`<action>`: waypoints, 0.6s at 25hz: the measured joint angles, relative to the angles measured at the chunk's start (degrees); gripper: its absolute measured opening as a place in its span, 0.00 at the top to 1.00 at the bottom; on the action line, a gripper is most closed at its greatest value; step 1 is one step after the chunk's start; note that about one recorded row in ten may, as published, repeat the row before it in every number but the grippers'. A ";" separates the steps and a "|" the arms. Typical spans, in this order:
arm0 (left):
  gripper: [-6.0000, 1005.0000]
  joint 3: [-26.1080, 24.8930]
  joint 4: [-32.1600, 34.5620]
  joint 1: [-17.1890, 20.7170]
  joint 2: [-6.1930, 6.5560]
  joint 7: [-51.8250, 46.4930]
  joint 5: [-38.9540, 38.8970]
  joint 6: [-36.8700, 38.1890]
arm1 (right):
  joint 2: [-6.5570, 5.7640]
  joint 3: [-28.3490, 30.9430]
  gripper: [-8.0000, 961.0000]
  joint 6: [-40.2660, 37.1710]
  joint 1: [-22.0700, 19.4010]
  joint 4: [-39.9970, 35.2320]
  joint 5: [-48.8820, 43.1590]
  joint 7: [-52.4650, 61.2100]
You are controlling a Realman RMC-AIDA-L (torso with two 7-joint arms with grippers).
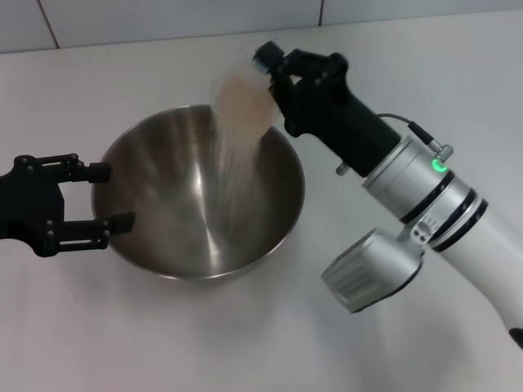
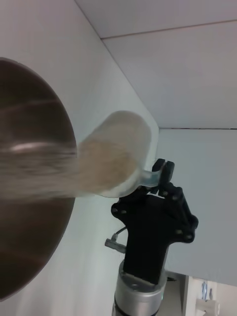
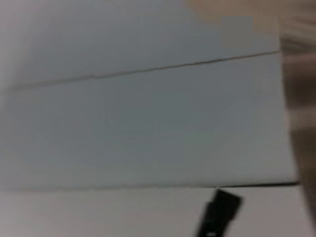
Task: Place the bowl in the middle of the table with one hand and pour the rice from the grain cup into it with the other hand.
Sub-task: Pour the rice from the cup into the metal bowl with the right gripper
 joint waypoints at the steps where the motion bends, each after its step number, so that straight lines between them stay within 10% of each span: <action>1: 0.25 0.00 -0.01 -0.10 -0.02 -0.01 0.28 0.00 | 0.02 -0.06 0.96 0.06 0.01 0.33 -0.29 -2.17; 15: 0.25 0.00 -0.67 -1.07 -0.16 -0.71 1.34 -0.07 | 0.26 0.50 0.95 5.48 -0.65 3.97 -4.16 -44.60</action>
